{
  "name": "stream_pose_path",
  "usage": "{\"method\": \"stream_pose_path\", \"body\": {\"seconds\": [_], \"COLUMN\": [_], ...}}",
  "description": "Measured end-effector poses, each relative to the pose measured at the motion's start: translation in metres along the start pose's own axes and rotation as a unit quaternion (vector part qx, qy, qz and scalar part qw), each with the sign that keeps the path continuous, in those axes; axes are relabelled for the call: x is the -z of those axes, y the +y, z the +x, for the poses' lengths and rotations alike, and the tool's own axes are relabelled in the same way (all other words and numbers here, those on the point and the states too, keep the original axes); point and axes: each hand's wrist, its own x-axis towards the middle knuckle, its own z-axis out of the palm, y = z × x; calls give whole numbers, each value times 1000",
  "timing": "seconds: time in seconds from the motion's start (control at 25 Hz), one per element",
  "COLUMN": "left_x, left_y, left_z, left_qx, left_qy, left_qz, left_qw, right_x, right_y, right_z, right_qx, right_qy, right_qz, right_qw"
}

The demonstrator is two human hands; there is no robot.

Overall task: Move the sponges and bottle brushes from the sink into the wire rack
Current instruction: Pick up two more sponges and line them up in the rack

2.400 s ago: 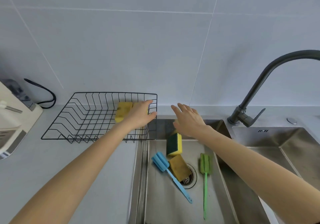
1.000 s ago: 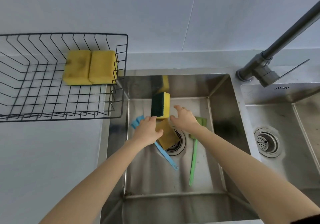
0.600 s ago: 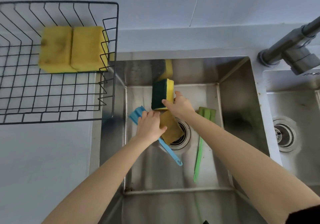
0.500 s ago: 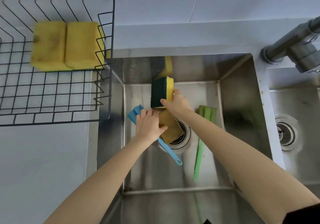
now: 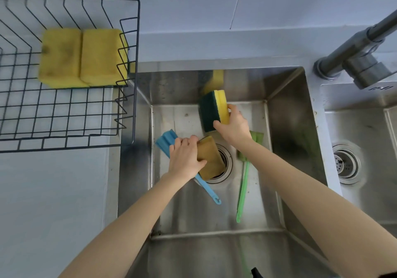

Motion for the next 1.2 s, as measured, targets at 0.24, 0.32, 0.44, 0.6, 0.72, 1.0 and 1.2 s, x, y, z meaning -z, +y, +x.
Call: {"method": "stream_pose_path", "body": {"seconds": [0.24, 0.32, 0.44, 0.6, 0.72, 1.0, 1.2], "left_x": [10, 13, 16, 18, 18, 22, 27], "left_y": [-11, -14, -18, -20, -21, -22, -24], "left_z": [-12, -14, -14, -16, -17, -21, -25], "left_qx": [22, 28, 64, 88, 86, 120, 137], "left_qy": [45, 59, 71, 60, 59, 69, 61], "left_qz": [-164, -195, -233, -244, -242, -287, -326], "left_qw": [985, 979, 968, 964, 965, 948, 933], "right_x": [8, -1, -11, -19, -22, -17, -15], "right_y": [22, 29, 34, 36, 32, 25, 27], "right_z": [-18, -22, -27, -32, -29, -22, -30], "right_qx": [97, 112, 121, 123, 110, 33, -27], "right_qy": [37, 35, 18, -7, 15, -10, -23], "right_qz": [-245, -308, -316, -303, -289, -262, -128], "right_qw": [964, 944, 941, 945, 951, 965, 991]}}
